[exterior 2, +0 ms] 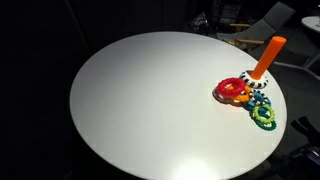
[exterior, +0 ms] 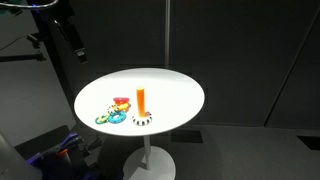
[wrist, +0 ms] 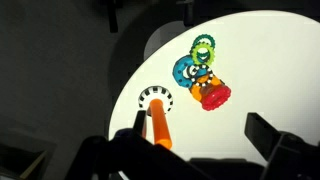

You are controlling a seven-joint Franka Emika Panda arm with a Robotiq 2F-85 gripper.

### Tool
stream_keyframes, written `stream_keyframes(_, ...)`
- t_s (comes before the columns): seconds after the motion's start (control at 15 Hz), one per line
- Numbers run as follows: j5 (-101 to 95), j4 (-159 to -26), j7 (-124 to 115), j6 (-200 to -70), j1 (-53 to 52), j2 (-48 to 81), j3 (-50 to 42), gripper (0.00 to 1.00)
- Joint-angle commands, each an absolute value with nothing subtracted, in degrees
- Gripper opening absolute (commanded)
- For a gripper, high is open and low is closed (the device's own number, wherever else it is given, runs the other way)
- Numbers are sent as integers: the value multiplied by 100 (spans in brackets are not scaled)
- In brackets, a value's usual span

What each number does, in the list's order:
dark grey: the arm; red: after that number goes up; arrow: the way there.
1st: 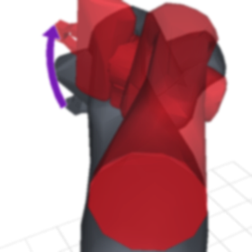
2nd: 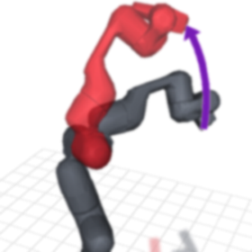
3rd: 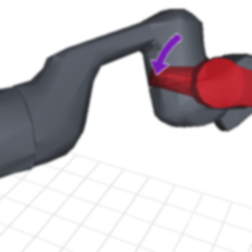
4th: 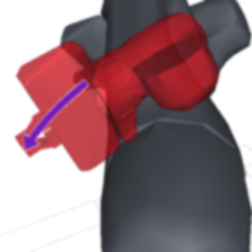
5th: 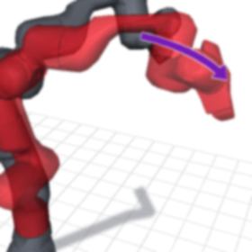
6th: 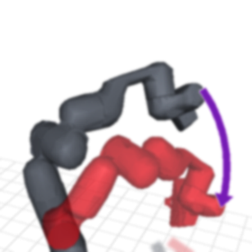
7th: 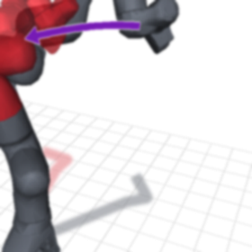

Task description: Pick up the red ring and put it on the ring holder

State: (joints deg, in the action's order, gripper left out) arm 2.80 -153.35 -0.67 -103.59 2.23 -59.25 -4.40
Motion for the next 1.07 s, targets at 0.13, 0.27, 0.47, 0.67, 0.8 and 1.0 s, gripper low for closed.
stream_keyframes(0.13,310,-15319,-36,-10343,266,-5915,-412,100)
stream_keyframes(0.27,310,-15319,-36,-10343,266,-5915,-412,100)
stream_keyframes(0.47,310,-15319,-36,-10343,266,-5915,-412,100)
stream_keyframes(0.67,330,-15272,-66,-10388,258,-5800,-396,100)
stream_keyframes(0.8,365,-15202,-93,-10452,233,-5655,-372,100)
stream_keyframes(1.0,388,-15094,-118,-10612,203,-5415,-323,100)
